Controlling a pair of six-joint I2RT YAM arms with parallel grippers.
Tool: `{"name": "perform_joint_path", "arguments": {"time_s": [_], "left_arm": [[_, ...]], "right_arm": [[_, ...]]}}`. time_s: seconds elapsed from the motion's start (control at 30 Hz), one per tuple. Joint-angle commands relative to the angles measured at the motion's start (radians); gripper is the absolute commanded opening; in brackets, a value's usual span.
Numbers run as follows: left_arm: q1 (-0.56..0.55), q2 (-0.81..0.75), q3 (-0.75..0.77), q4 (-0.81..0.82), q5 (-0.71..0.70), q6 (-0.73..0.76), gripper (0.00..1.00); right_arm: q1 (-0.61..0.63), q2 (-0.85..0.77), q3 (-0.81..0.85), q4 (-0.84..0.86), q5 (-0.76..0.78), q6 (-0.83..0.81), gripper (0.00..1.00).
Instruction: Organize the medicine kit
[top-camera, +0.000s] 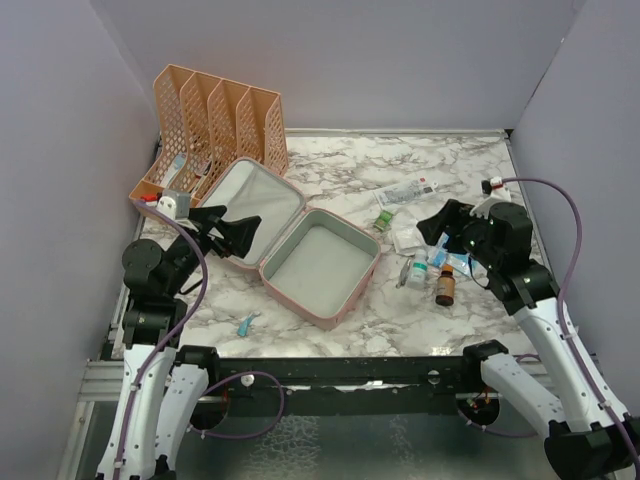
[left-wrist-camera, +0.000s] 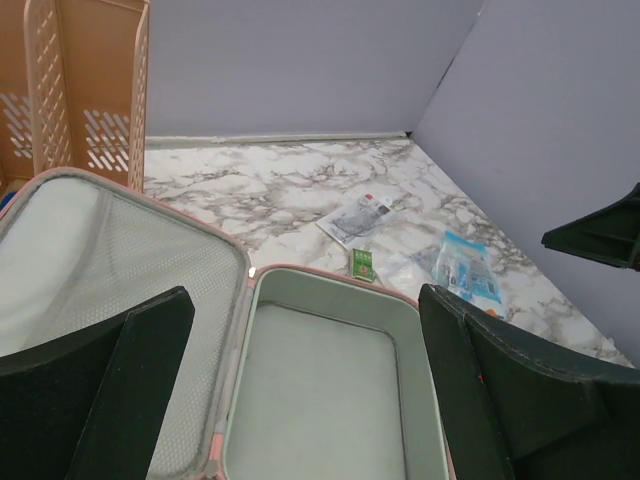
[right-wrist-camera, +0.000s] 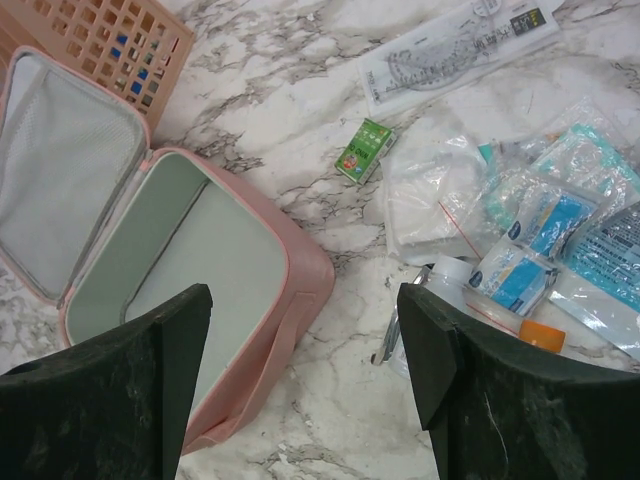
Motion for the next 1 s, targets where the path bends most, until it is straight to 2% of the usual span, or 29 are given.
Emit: {"name": "perform_joint_path", "arguments": {"time_s": [0.0,0.27,0.53,0.73,0.97], "left_arm": [[-0.003,-0.019,-0.002,0.051,0.054,0.040,0.99],[-0.011,0.002,-0.120,0.314,0.335,-0.100,0.99],[-0.065,0.065,-0.148,0.379,0.427,-0.129,0.99],[-0.203,0.096,-0.171,0.422,0.293,-0.115,0.99],[-0.283,0.161,-0.168,0.440,0.260,-0.089,0.99]], "right_arm": [[-0.005,0.028,0.006,0.021,-0.003,0.017,0.76],[-0.005,0.091,-0.039,0.030,-0.062,0.001,0.74],[-0.005,0.208,-0.088,0.019,-0.108,0.014,0.70],[-0.005,0.287,-0.099,-0.007,-0.102,0.035,0.68],[-0.004,0.309,-0.133,-0.007,-0.124,0.061,0.64]]}}
